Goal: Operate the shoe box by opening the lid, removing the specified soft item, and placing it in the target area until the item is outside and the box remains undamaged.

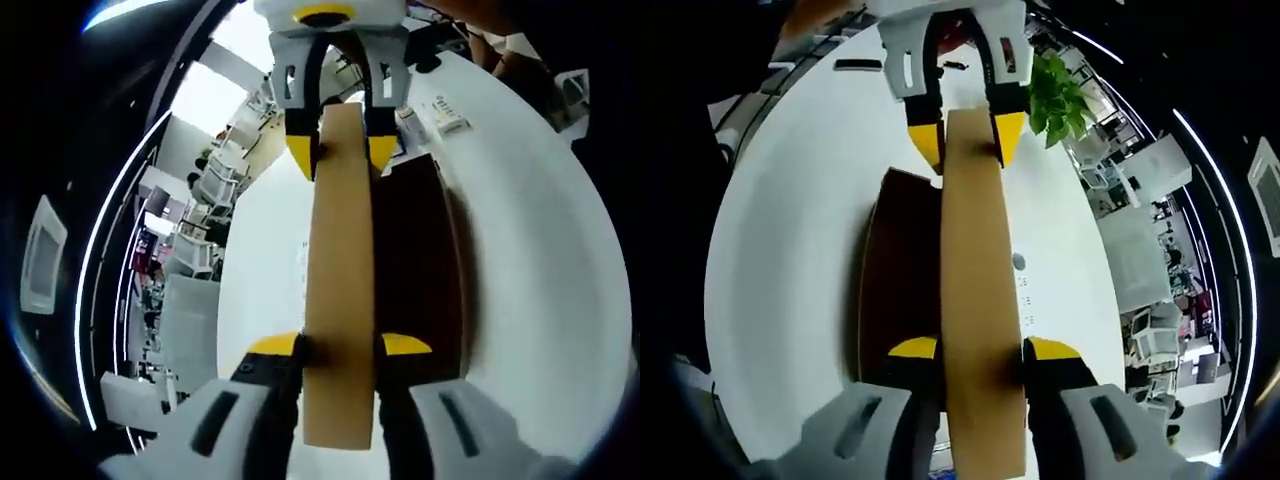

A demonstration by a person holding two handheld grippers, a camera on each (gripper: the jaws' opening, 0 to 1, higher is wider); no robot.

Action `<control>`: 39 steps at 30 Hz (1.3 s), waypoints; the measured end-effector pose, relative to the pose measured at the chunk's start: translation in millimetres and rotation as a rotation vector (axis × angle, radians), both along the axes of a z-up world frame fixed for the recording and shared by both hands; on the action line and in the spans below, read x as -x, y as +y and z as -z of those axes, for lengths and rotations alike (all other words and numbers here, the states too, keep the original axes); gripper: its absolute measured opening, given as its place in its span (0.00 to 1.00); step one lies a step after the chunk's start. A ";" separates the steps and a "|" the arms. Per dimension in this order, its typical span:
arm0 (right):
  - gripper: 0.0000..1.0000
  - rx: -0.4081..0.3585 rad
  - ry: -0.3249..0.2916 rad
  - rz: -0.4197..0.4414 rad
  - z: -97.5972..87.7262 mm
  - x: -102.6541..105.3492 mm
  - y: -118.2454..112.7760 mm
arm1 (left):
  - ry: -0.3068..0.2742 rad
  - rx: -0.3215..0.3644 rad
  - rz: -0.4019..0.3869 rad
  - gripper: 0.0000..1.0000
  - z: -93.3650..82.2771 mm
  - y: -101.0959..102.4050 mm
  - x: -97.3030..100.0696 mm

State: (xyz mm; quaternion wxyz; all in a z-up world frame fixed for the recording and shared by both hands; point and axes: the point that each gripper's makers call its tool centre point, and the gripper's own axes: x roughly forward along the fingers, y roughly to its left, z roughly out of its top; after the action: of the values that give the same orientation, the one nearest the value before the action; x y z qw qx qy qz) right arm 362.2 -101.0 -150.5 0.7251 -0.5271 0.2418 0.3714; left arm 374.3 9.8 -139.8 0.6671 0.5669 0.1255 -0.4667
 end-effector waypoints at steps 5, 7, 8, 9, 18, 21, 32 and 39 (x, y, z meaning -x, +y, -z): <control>0.31 0.005 -0.009 -0.007 1.6 0.7 1.5 | -0.013 0.001 -0.007 0.29 2.3 3.2 1.5; 0.31 0.002 -0.019 -0.009 3.1 0.4 2.2 | -0.016 0.009 -0.009 0.29 3.0 4.2 0.5; 0.31 0.002 -0.024 -0.010 3.5 0.5 2.3 | -0.016 0.013 -0.010 0.29 3.5 4.1 0.0; 0.31 -0.005 -0.028 -0.003 3.3 0.2 2.4 | -0.018 0.014 -0.011 0.29 3.7 4.1 -0.2; 0.31 0.010 -0.083 -0.005 12.3 3.2 6.3 | -0.092 -0.021 -0.034 0.29 14.4 7.1 -2.4; 0.31 0.025 -0.094 -0.004 15.4 4.3 5.9 | -0.107 -0.013 -0.035 0.29 16.0 7.4 -2.8; 0.31 0.054 -0.139 0.003 25.4 7.1 8.8 | -0.164 -0.011 -0.039 0.29 26.5 11.5 -0.3; 0.31 0.071 -0.164 -0.003 29.2 6.7 8.7 | -0.167 0.001 -0.039 0.29 30.0 11.0 1.3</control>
State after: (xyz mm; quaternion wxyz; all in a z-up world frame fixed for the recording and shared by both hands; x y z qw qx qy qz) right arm 355.5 -92.4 -179.7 0.7228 -0.5814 0.1938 0.3194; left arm 373.1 20.8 -169.8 0.6845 0.6008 0.0803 -0.4050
